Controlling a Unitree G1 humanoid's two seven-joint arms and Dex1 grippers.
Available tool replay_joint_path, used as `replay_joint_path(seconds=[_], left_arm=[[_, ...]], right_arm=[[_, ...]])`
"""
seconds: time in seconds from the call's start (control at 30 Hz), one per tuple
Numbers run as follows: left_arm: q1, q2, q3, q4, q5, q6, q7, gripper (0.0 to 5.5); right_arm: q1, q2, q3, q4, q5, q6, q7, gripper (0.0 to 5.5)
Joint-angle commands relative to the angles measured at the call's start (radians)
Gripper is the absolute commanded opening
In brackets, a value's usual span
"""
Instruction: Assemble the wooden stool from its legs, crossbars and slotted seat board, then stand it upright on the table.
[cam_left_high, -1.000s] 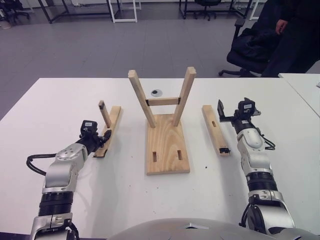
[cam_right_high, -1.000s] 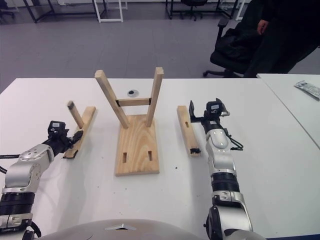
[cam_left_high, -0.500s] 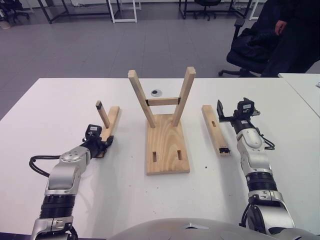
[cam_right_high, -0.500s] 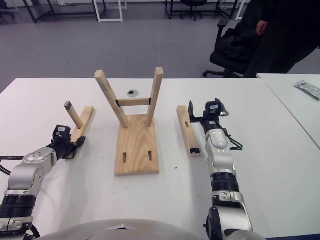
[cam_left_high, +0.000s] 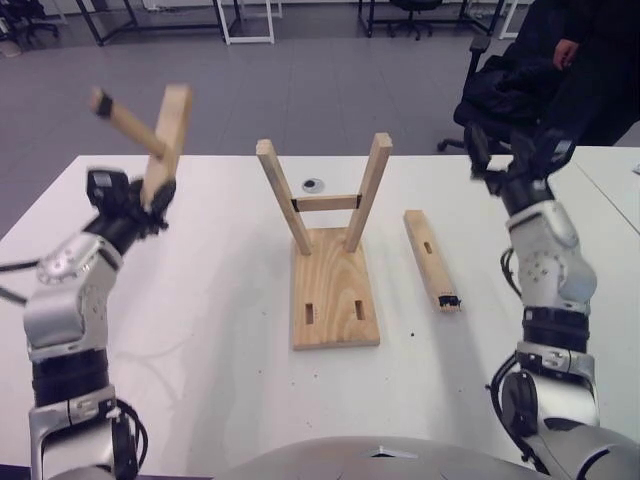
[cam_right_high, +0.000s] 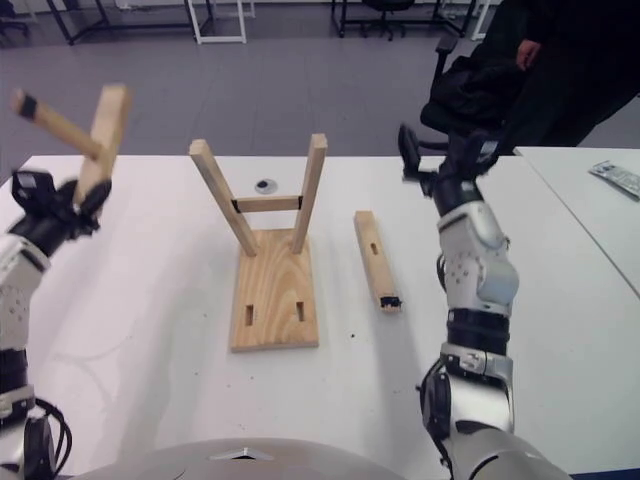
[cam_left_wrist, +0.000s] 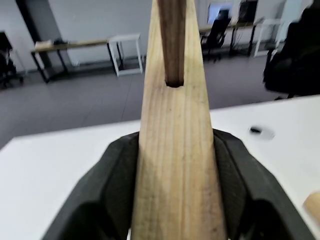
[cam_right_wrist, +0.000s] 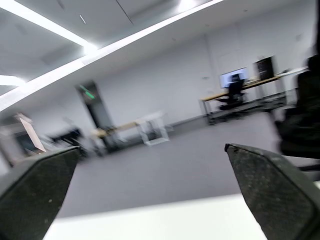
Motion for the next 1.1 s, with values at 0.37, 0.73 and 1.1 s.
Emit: replay_joint_path(seconds=[0.37,0.73,1.1], left_arm=[[-0.243,0.02,-0.261,-0.423,-0.291,0.237,-0.08,2.03],[-0.202,0.083,-0.317,-0.421,-0.19,0.203,-0.117,2.03],[-0.168,0.078,-0.331,-0.432,-0.155,0.192,-0.125,2.03]], right_arm=[[-0.314,0.225,0.057,-0.266,0.833,0.311,-0.487,5.2],[-0.242,0.15,0.127,-0.281,0.94,0.334,-0.665,3.22],[-0.187,0.126,0.159,-0.306,0.956,0.317,-0.713,1.3]])
